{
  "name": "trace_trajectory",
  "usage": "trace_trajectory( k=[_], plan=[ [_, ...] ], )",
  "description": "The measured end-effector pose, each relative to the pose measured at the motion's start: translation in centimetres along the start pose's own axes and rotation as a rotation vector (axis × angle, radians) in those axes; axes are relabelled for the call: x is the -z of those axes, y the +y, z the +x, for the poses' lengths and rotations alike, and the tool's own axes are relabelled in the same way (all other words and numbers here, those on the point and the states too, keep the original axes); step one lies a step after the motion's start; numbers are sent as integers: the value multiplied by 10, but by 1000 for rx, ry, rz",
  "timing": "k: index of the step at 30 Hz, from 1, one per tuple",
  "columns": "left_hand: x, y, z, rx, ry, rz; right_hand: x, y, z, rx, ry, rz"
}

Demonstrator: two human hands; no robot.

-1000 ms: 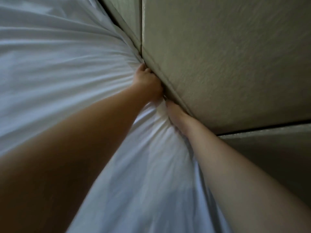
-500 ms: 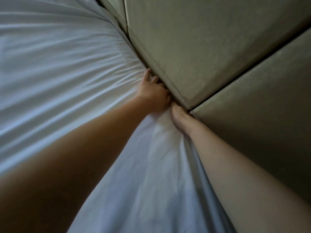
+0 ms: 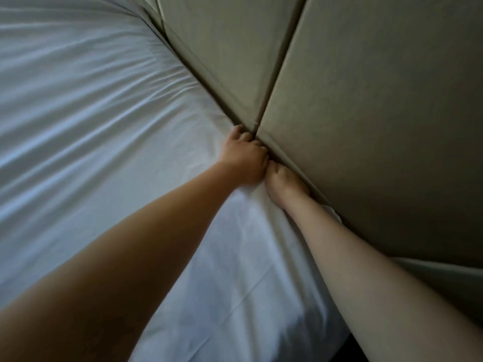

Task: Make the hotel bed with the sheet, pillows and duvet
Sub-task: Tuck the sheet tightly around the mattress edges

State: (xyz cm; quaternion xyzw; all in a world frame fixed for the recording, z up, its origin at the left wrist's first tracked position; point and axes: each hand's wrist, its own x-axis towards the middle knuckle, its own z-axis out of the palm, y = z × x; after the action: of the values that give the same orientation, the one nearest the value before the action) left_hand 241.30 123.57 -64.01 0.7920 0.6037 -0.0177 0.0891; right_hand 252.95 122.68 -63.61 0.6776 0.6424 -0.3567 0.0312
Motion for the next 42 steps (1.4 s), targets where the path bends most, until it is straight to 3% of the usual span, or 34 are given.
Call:
trace_trajectory(
  k=[5, 11, 14, 21, 24, 27, 32, 34, 36, 39, 42],
  plan=[
    [-1, 47, -24, -54, -40, -48, 11, 81, -68, 5, 137, -58],
    [-1, 100, -30, -124, -108, -104, 27, 150, -133, -177, 94, -12],
    [7, 117, -23, -44, -131, -53, 30, 171, -150, -264, 83, 27],
    [1, 144, -39, 129, 65, 40, 36, 172, -154, -205, 146, -142],
    [3, 150, -42, 213, 60, 9, 40, 179, -161, -229, 167, -154],
    [2, 157, -42, 251, 35, -98, 41, 196, -167, -263, 208, 39],
    [-4, 162, -47, 312, 78, -207, 33, 227, -181, -409, 112, 851],
    [-3, 166, -51, 346, 122, -306, 29, 231, -186, -420, 200, 1124],
    [-1, 171, -56, 289, 202, -394, 24, 228, -184, -443, 392, 1336],
    [-3, 172, -70, 42, 272, -329, 12, 217, -175, -553, 620, 1276],
    [-13, 168, -77, -123, 271, -223, -2, 213, -164, -687, 702, 1169]
  ],
)
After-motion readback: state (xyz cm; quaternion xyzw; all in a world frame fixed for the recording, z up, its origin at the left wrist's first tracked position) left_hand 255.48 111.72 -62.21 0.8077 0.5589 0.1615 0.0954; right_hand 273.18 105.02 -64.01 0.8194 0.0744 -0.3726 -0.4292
